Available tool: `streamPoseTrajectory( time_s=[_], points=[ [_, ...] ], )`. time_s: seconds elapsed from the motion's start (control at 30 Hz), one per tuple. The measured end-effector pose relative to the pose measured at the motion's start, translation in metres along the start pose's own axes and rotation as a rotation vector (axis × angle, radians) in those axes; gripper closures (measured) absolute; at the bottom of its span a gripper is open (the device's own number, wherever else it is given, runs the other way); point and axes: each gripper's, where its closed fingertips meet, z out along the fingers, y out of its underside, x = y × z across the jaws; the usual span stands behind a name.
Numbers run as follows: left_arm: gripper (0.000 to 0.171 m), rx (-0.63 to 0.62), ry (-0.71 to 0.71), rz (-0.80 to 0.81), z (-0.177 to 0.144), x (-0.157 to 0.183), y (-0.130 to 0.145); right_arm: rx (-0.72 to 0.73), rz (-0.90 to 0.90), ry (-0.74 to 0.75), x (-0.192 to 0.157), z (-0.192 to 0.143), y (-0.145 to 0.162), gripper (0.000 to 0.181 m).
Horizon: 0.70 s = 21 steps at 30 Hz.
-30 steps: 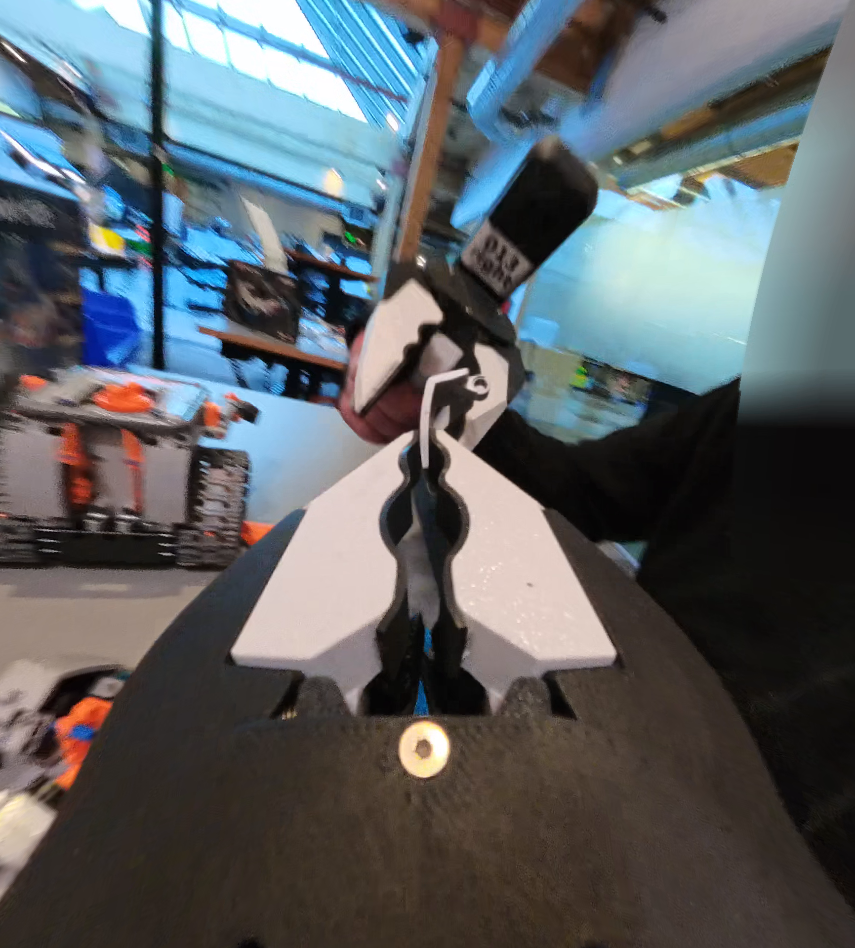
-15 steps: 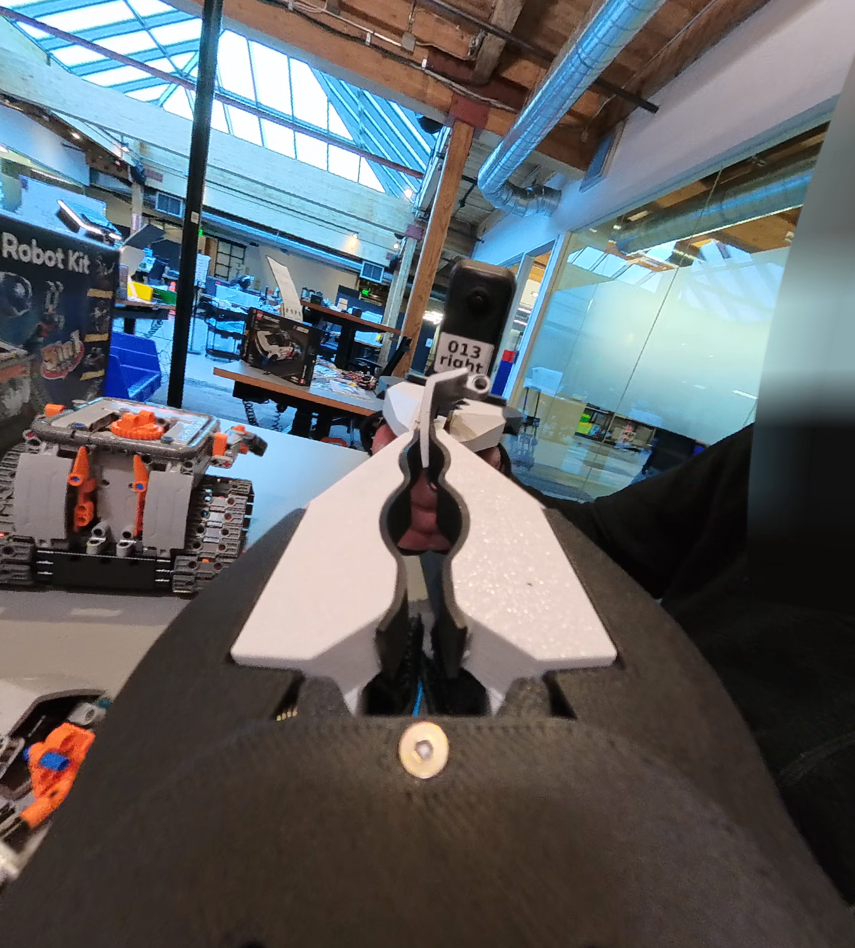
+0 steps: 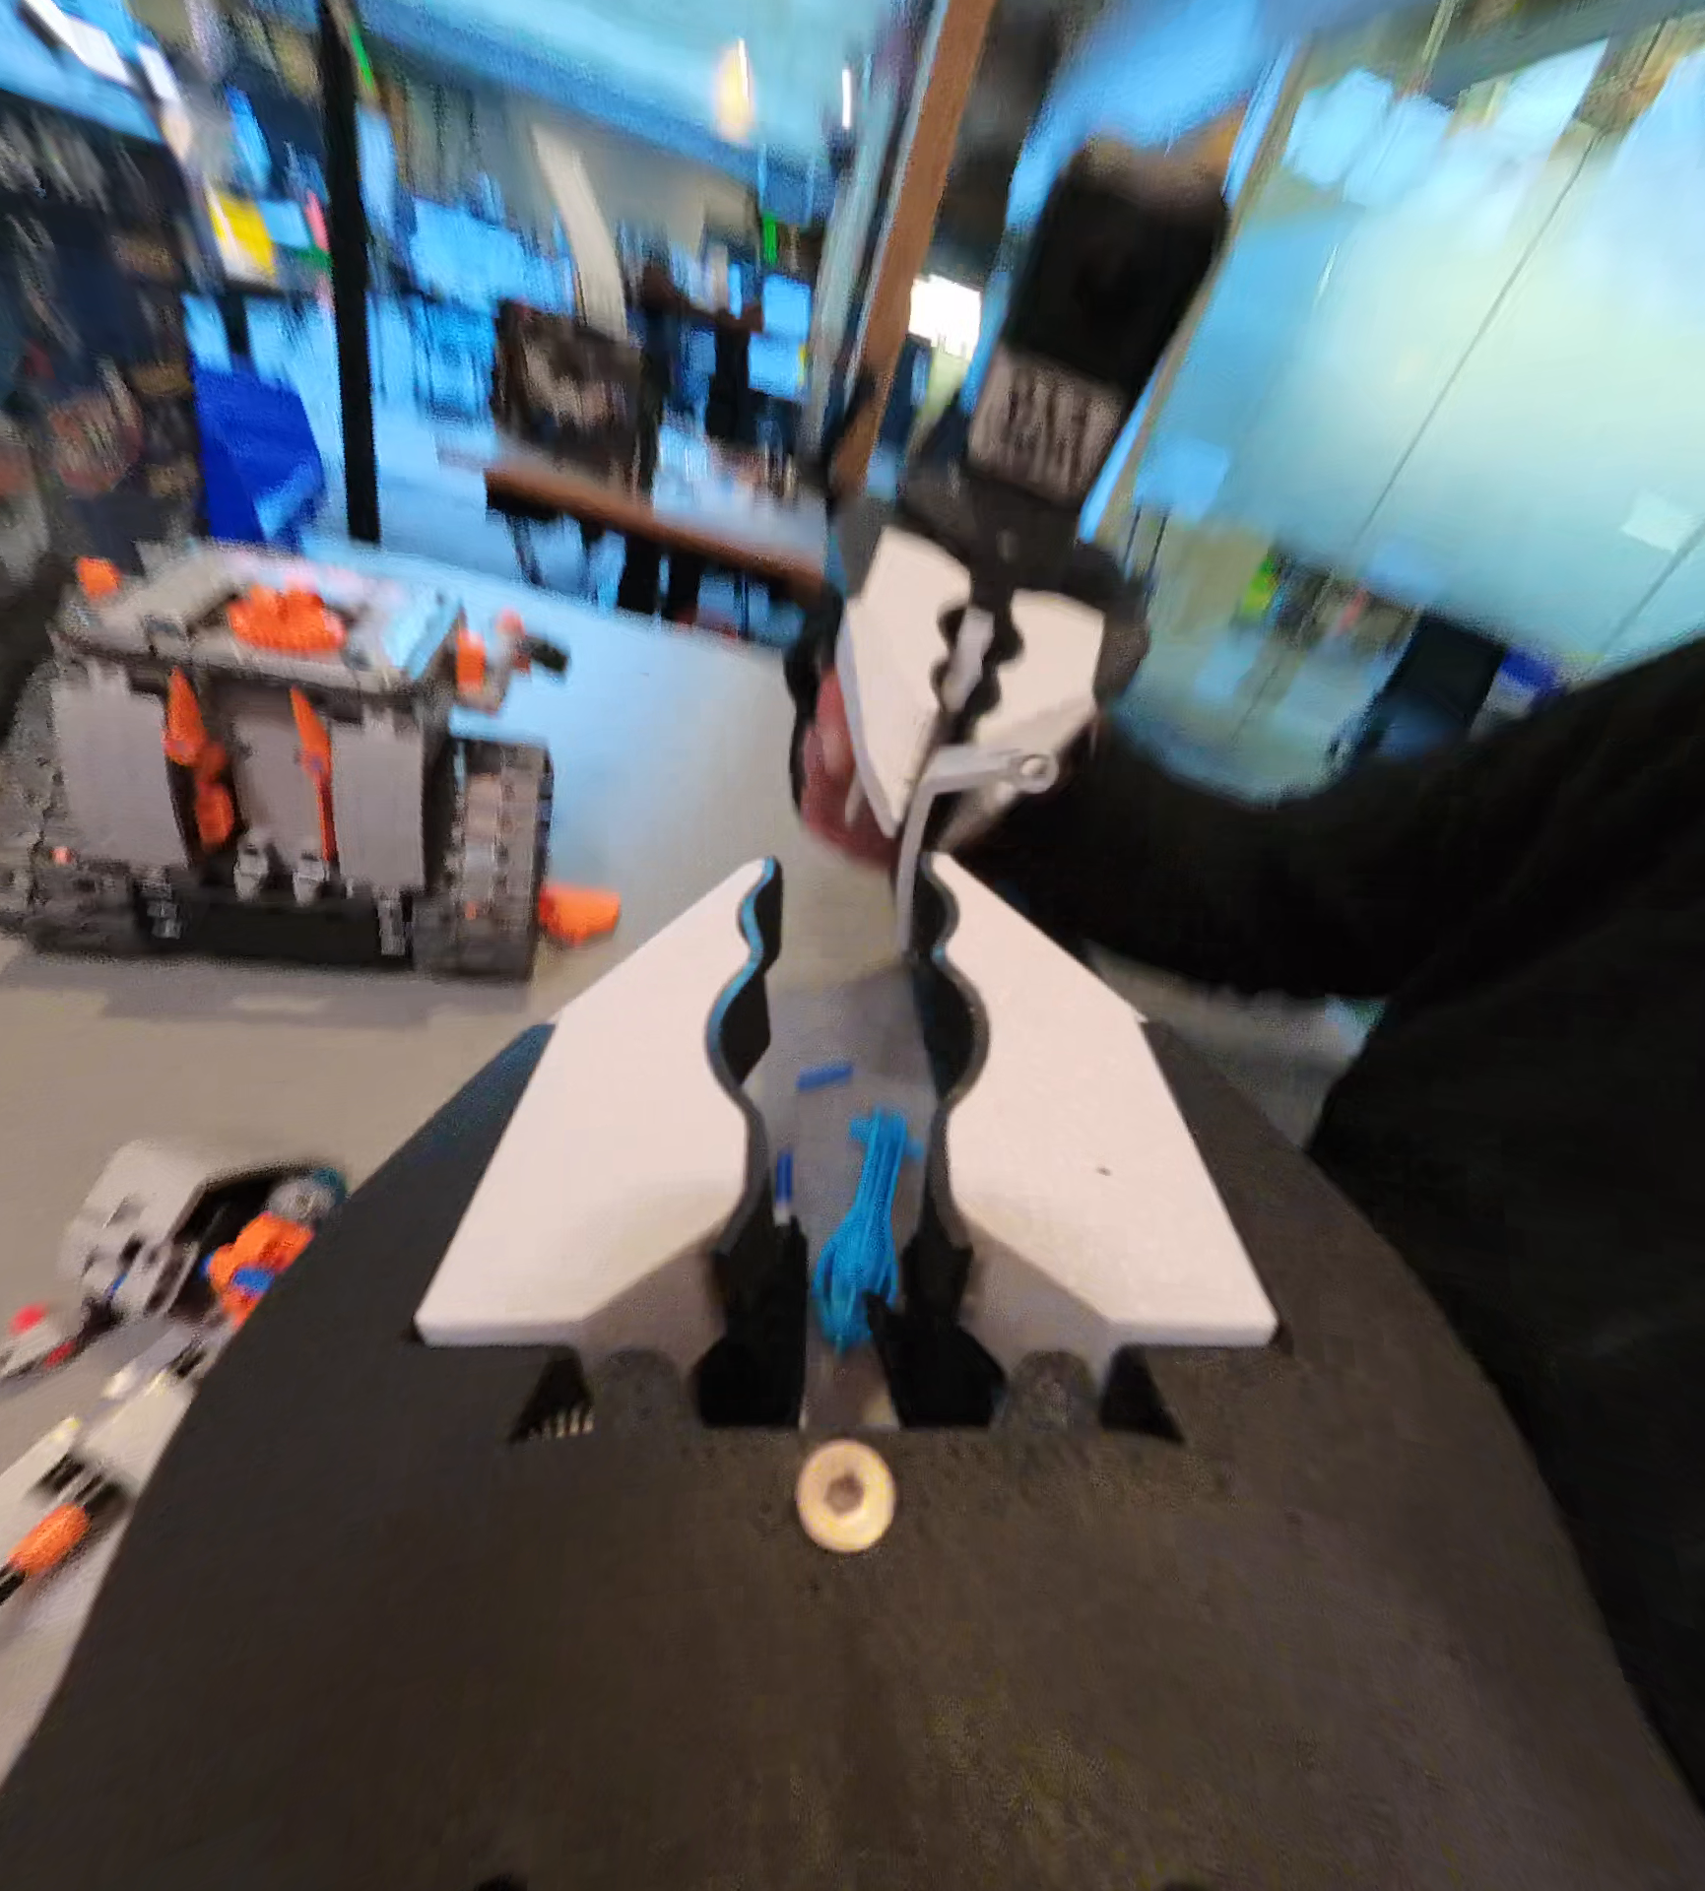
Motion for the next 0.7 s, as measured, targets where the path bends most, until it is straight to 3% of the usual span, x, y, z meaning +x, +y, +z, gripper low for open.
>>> streamPoseTrajectory(
  time_s=[0.07, 0.17, 0.3, 0.4, 0.7],
  points=[
    [0.142, -0.159, -0.059, 0.033, -0.005, -0.007, 0.019, -0.088, 0.046, -0.009, 0.006, -0.006, 0.017, 0.181],
    [0.140, -0.286, -0.134, 0.058, -0.013, -0.018, 0.034, -0.194, 0.119, -0.010, 0.017, -0.018, 0.041, 0.181],
    [0.139, -0.561, -0.193, 0.018, -0.007, -0.032, 0.090, -0.314, 0.179, -0.028, 0.024, -0.020, 0.076, 0.181],
    [0.137, -0.702, -0.224, 0.003, -0.005, -0.041, 0.120, -0.401, 0.226, -0.042, 0.024, -0.017, 0.103, 0.181],
    [0.147, -0.726, -0.115, -0.121, 0.002, -0.037, 0.136, -0.548, 0.203, -0.064, 0.016, -0.008, 0.138, 0.181]
  ],
)
